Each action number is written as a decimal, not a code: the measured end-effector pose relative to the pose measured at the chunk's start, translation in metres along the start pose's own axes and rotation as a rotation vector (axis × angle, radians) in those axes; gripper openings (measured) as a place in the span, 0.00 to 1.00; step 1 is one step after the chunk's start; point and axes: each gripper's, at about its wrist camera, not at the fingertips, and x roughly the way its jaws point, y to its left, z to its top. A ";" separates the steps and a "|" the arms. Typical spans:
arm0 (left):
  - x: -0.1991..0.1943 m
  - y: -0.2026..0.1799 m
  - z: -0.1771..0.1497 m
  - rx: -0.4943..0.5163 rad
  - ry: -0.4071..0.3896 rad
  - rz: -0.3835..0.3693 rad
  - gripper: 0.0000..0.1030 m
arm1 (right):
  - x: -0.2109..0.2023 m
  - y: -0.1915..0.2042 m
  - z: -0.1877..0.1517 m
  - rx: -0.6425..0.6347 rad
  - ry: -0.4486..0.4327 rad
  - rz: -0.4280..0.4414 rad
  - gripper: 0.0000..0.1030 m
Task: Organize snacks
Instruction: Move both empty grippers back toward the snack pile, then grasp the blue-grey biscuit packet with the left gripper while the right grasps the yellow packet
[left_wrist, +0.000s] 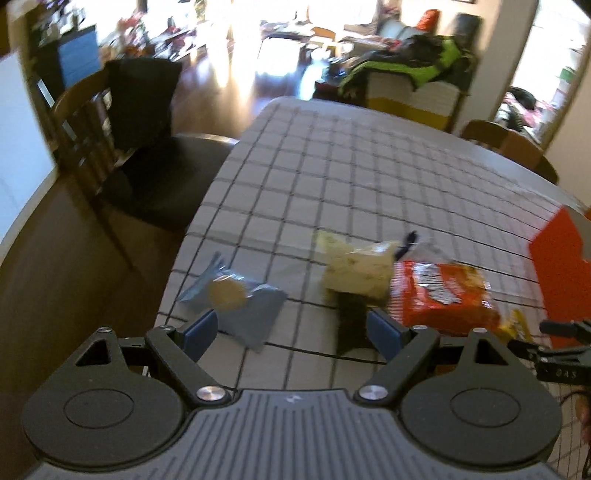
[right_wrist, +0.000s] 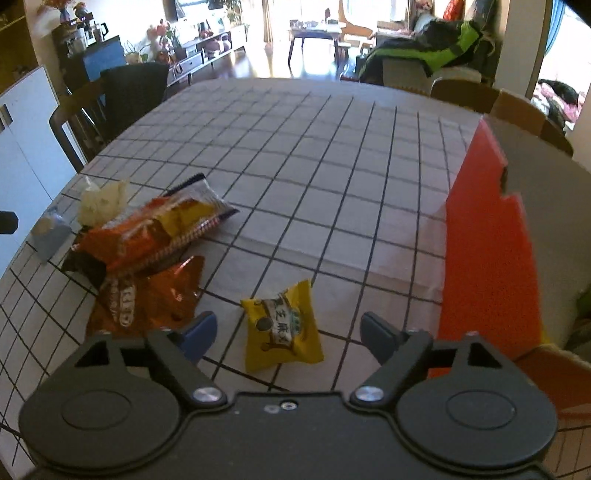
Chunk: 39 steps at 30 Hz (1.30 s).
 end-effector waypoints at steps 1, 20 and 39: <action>0.004 0.004 0.002 -0.019 0.008 0.003 0.86 | 0.003 0.001 0.000 -0.004 0.007 0.002 0.77; 0.075 0.070 0.037 -0.500 0.204 0.136 0.85 | 0.016 0.001 0.007 -0.041 0.056 0.017 0.43; 0.099 0.044 0.048 -0.479 0.225 0.315 0.62 | 0.013 0.001 0.004 -0.037 0.041 0.015 0.41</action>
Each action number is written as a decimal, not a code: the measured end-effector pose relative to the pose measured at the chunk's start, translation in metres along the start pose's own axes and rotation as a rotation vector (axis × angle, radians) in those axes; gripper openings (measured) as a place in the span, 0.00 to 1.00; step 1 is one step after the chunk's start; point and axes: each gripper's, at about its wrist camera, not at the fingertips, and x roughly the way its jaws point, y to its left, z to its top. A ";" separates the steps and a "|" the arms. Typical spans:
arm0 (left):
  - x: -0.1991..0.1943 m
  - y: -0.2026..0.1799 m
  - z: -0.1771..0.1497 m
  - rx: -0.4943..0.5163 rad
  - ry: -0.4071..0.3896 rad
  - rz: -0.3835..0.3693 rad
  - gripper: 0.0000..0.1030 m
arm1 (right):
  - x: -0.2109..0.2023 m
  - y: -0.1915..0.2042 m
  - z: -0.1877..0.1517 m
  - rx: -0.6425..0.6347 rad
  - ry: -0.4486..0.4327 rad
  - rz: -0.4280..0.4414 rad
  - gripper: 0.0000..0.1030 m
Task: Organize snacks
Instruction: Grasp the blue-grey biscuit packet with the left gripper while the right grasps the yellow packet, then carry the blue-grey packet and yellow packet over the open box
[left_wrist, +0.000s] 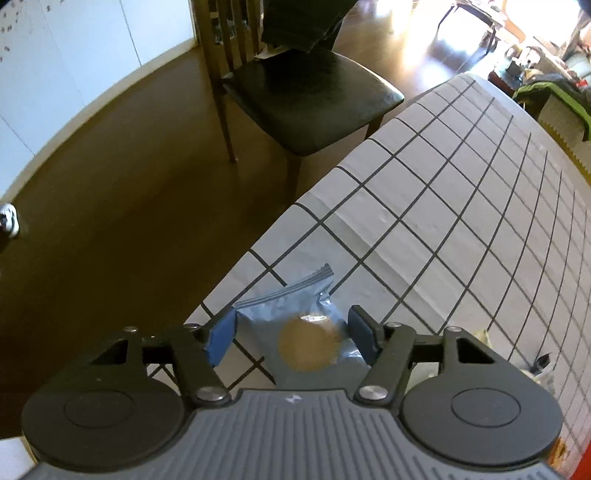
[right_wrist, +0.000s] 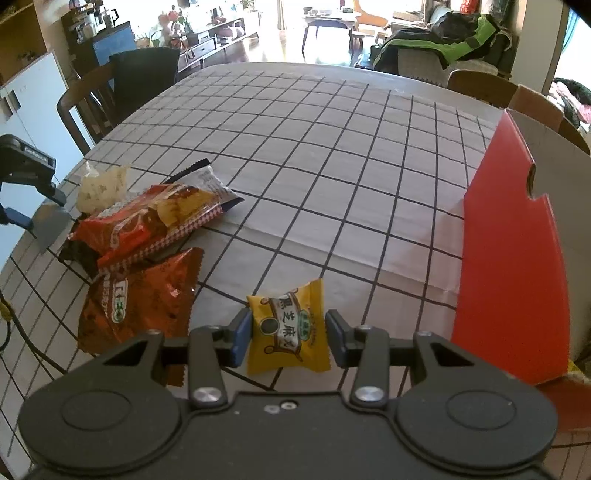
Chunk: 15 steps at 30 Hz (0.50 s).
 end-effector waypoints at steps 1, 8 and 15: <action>0.000 -0.001 -0.001 0.007 -0.004 0.007 0.57 | 0.000 0.001 0.000 -0.005 0.000 -0.005 0.41; -0.006 0.006 -0.008 0.049 -0.026 -0.031 0.45 | -0.005 0.000 -0.005 0.000 -0.029 -0.007 0.33; -0.013 0.017 -0.020 0.073 -0.021 -0.092 0.45 | -0.012 -0.004 -0.011 0.035 -0.052 -0.012 0.31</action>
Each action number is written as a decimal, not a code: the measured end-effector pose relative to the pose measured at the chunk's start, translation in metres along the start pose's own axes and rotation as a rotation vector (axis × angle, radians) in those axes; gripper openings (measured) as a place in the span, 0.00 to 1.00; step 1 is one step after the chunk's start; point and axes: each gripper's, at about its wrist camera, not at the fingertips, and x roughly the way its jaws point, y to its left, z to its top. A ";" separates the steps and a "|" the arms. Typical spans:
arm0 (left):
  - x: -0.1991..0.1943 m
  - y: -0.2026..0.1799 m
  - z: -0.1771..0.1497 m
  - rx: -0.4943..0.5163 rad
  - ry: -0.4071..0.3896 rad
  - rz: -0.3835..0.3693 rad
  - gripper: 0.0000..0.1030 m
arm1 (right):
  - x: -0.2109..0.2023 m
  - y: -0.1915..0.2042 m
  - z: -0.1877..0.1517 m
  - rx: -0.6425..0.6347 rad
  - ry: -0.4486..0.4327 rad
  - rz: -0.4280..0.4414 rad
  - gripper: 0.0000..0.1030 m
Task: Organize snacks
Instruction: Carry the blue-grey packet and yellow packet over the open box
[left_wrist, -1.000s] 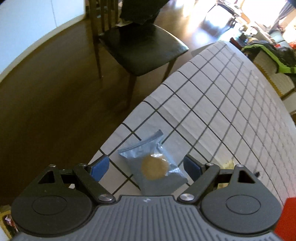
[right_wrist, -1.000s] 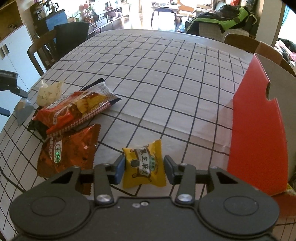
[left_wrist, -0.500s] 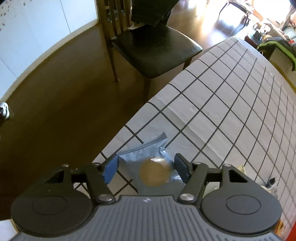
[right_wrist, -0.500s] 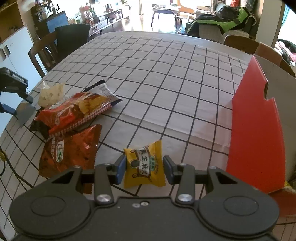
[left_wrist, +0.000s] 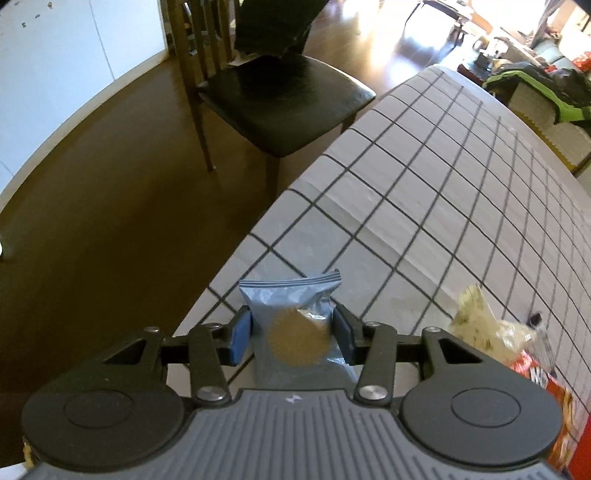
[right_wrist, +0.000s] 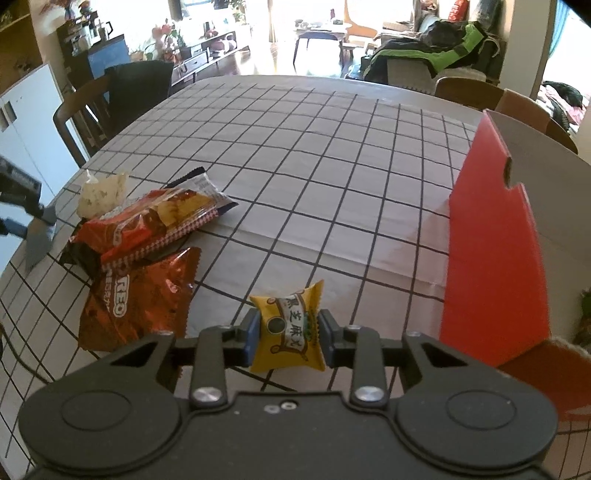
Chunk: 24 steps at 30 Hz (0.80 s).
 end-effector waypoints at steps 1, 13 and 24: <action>-0.002 0.000 -0.002 0.009 -0.002 -0.008 0.45 | -0.002 -0.001 -0.001 0.007 -0.003 0.000 0.31; -0.050 -0.012 -0.033 0.126 -0.026 -0.125 0.45 | -0.053 -0.009 -0.003 0.094 -0.094 0.026 0.31; -0.104 -0.074 -0.055 0.314 -0.097 -0.254 0.45 | -0.106 -0.036 0.004 0.178 -0.178 0.017 0.31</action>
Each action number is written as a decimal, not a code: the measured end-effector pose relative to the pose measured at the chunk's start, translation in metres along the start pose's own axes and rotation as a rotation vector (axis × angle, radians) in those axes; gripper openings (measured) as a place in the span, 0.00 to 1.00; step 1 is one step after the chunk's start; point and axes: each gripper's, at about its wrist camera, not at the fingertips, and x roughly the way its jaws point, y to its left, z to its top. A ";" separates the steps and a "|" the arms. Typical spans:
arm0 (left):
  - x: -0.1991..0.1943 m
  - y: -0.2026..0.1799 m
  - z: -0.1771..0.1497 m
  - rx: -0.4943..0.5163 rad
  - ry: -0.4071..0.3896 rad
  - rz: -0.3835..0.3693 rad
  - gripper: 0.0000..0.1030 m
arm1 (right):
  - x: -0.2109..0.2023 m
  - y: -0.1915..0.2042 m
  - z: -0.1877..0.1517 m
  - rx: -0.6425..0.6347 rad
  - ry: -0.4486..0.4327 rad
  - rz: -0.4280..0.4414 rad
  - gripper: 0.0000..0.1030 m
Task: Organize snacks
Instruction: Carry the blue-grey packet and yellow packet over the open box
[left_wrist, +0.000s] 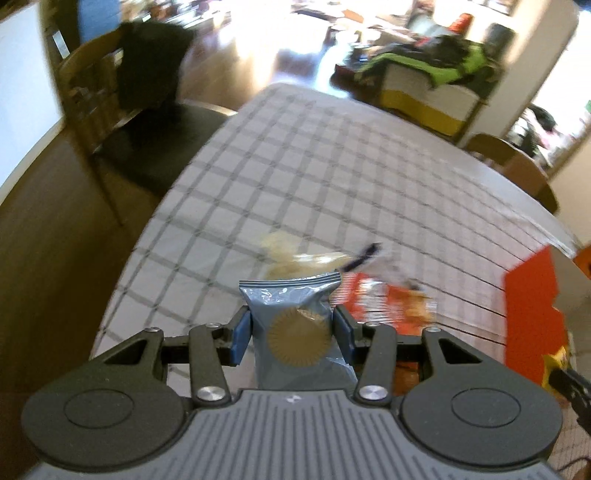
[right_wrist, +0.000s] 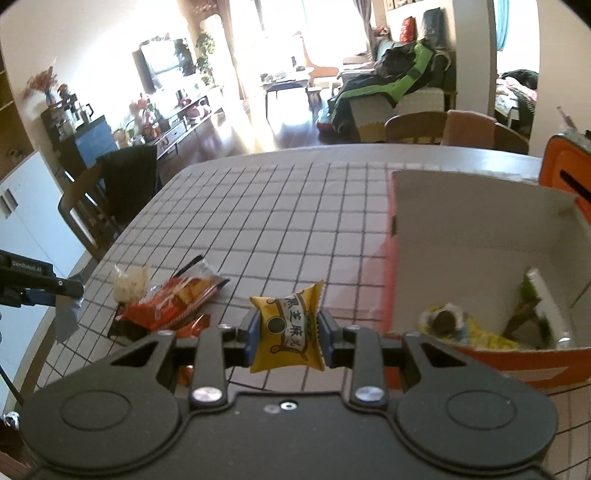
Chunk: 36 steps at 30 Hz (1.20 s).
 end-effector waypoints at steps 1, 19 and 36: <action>-0.002 -0.010 0.001 0.023 -0.003 -0.021 0.45 | -0.003 -0.003 0.001 0.003 -0.005 -0.006 0.31; -0.019 -0.209 -0.008 0.409 -0.078 -0.240 0.45 | -0.039 -0.095 0.026 0.053 -0.088 -0.129 0.31; 0.025 -0.349 -0.024 0.585 0.021 -0.282 0.45 | -0.014 -0.196 0.035 0.078 0.001 -0.238 0.31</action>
